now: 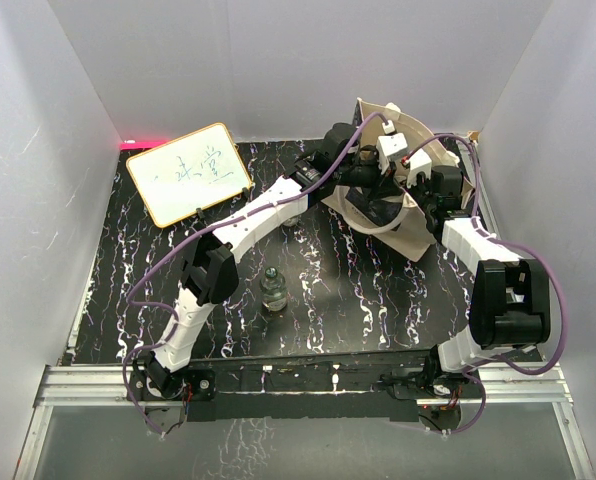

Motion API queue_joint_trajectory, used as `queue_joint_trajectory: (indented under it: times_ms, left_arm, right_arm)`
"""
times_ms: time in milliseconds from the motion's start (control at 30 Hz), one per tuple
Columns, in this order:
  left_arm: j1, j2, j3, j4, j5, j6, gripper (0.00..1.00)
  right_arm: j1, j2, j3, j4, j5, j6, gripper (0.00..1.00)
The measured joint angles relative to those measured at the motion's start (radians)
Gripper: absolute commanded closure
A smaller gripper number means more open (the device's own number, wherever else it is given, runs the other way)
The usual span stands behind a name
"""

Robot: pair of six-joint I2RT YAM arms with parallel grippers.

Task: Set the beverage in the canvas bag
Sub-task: Place the drink in the canvas bag.

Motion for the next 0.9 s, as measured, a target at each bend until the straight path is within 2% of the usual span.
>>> queue_joint_trajectory:
  times_ms: [900]
  left_arm:
    - [-0.001, 0.000, 0.013, 0.045, -0.015, -0.086, 1.00]
  right_arm:
    - [-0.032, 0.026, 0.046, -0.063, -0.050, -0.051, 0.92]
